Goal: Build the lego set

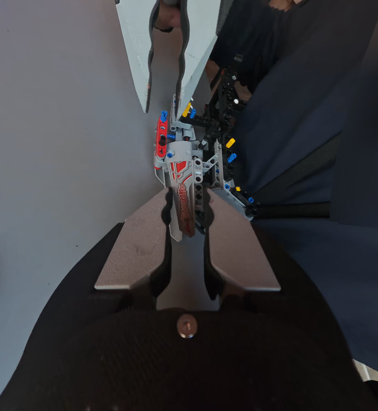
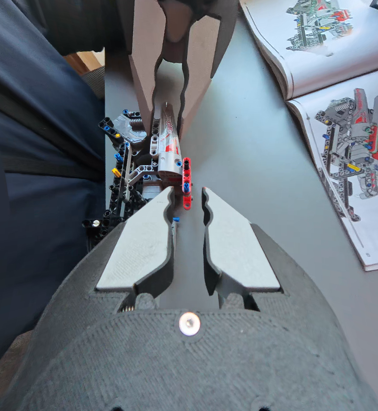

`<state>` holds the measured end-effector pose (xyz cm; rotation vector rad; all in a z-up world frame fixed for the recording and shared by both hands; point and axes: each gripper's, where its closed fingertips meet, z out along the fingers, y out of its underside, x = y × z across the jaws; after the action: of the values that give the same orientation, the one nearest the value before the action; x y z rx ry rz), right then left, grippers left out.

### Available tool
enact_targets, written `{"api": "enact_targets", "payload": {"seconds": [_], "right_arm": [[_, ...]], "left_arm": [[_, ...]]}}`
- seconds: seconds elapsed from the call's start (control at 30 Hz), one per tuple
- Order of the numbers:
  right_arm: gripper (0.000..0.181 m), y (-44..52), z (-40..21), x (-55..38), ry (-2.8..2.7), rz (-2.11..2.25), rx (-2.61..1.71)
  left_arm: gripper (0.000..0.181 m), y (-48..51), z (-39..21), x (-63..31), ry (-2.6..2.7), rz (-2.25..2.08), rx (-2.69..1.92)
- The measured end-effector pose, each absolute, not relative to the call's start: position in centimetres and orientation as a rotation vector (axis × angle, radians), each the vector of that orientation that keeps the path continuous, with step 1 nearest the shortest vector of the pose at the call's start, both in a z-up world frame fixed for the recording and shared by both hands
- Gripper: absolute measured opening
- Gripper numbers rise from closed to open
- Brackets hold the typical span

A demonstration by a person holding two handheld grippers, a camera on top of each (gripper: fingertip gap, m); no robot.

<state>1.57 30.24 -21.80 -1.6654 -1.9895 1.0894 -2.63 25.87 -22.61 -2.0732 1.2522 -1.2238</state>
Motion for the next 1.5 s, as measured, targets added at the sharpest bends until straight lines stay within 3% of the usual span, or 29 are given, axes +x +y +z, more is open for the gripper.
{"api": "enact_targets", "payload": {"seconds": [0.37,0.5,0.63,0.7,0.93,1.03,1.5], "right_arm": [[0.019,29.2,-21.9,1.5,-1.861,1.245,-1.623],[0.007,29.1,-21.6,1.6,-1.805,1.237,-1.604],[0.010,28.5,-21.3,1.0,-1.809,1.229,-1.548],[0.003,28.0,-21.7,0.9,-1.874,1.207,-1.545],[0.004,25.9,-22.1,1.1,-2.039,1.224,-1.504],[0.013,25.4,-22.1,1.0,-2.076,1.237,-1.542],[0.005,24.9,-22.8,0.8,-2.084,1.142,-1.490]], "left_arm": [[0.023,25.3,-22.4,-2.6,1.267,-1.197,-2.074],[0.023,25.0,-22.4,-2.7,1.251,-1.179,-2.077],[0.024,24.4,-22.4,-2.8,1.264,-1.177,-2.076],[0.024,24.0,-22.4,-2.8,1.285,-1.182,-2.080],[0.024,22.1,-22.4,-2.6,1.363,-1.225,-2.090],[0.025,22.2,-21.4,-1.7,1.346,-1.274,-2.062],[0.020,22.5,-21.7,-0.6,1.395,-1.253,-2.054]]}}
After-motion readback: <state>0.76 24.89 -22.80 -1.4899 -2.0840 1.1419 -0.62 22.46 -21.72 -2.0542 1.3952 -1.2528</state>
